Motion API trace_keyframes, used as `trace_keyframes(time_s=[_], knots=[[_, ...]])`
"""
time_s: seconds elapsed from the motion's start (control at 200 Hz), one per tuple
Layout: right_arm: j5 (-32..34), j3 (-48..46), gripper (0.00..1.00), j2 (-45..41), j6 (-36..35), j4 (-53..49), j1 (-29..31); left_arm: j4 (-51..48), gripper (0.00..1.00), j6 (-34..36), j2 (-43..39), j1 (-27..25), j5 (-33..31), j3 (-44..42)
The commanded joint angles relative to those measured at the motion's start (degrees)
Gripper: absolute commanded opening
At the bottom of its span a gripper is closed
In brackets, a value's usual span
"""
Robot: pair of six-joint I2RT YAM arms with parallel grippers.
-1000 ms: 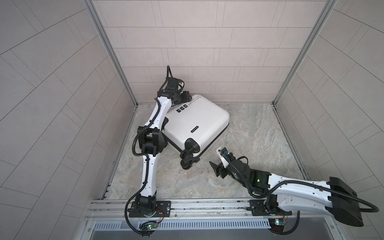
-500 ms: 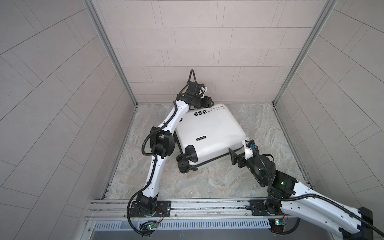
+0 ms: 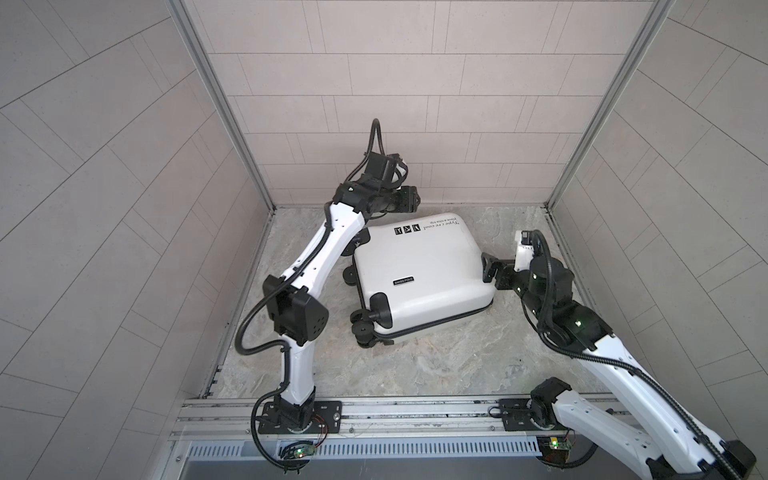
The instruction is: Pack the luggage
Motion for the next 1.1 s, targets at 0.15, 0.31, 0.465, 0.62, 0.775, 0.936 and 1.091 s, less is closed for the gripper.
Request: trace_keyframes(time_s=[0.15, 0.31, 0.465, 0.62, 0.775, 0.936, 1.091], knots=[[-12.2, 9.6, 0.98, 11.6, 5.6, -2.4, -9.7, 1.5, 0.65, -1.4, -23.7, -12.7, -18.0, -27.6], [-18.5, 14.0, 0.95, 20.4, 10.1, -2.1, -15.3, 1.1, 0.64, -7.2, -34.7, -24.0, -28.7, -40.6], [-23.3, 18.5, 0.94, 29.2, 13.8, 0.8, -18.1, 0.5, 0.63, -16.0, -39.5, -35.1, -34.0, -47.5], [-27.5, 25.6, 0.93, 38.1, 14.3, 2.0, -18.4, 0.6, 0.63, -24.3, -38.6, -45.2, -37.5, -51.1], [-30.7, 31.4, 0.92, 44.9, 15.2, 3.5, -18.5, 1.6, 0.63, -29.0, -33.1, -48.5, -33.1, -54.3], [-35.5, 35.9, 0.89, 50.9, 16.3, 5.2, -18.4, 9.6, 0.62, -32.9, -34.6, -49.0, -33.6, -63.8], [-39.1, 41.1, 0.90, 55.6, 16.6, 5.4, -18.3, 14.7, 0.62, -37.1, -40.6, -48.5, -38.5, -73.4]])
